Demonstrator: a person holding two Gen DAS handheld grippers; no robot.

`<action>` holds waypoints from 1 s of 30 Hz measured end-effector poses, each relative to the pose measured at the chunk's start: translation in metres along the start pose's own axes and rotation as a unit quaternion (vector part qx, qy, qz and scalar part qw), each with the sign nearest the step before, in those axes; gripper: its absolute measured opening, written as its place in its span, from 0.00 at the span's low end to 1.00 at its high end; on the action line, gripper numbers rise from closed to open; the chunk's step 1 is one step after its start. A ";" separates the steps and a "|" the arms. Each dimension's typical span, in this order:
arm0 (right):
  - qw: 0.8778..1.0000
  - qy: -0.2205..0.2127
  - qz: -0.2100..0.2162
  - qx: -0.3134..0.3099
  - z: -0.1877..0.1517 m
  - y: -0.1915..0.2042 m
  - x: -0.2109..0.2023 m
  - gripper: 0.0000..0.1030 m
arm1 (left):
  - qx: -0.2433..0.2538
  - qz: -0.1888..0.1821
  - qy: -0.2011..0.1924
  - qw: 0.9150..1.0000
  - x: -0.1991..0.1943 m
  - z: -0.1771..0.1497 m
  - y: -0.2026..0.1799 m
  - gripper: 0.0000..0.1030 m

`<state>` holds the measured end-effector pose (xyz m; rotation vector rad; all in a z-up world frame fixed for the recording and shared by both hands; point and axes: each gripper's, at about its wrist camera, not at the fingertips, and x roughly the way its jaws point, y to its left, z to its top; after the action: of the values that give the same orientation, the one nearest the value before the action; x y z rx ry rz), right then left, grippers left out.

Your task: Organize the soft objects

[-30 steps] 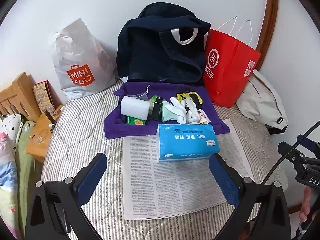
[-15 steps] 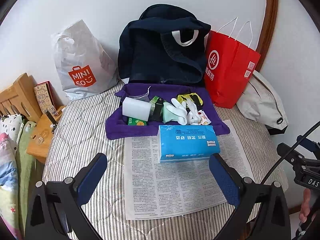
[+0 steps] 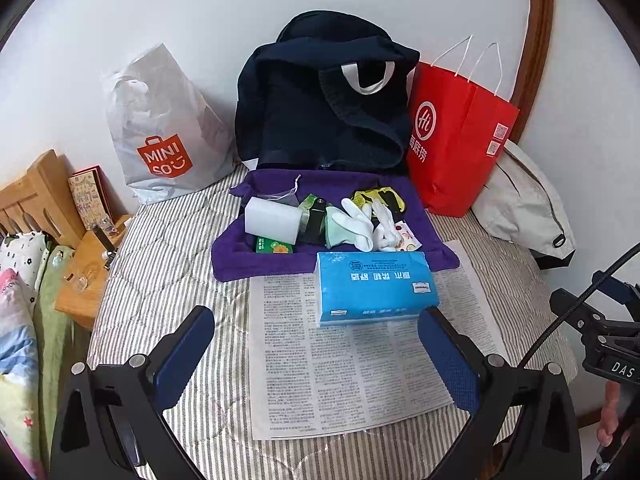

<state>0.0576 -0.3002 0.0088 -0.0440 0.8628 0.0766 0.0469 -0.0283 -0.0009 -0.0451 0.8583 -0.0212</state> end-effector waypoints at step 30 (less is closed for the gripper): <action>1.000 0.007 -0.008 -0.011 0.004 0.005 0.004 1.00 | 0.001 -0.001 -0.004 1.000 0.002 0.004 0.005 1.00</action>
<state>0.0625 -0.2952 0.0082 -0.0710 0.8762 0.0710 0.0508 -0.0230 0.0001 -0.0432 0.8509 -0.0237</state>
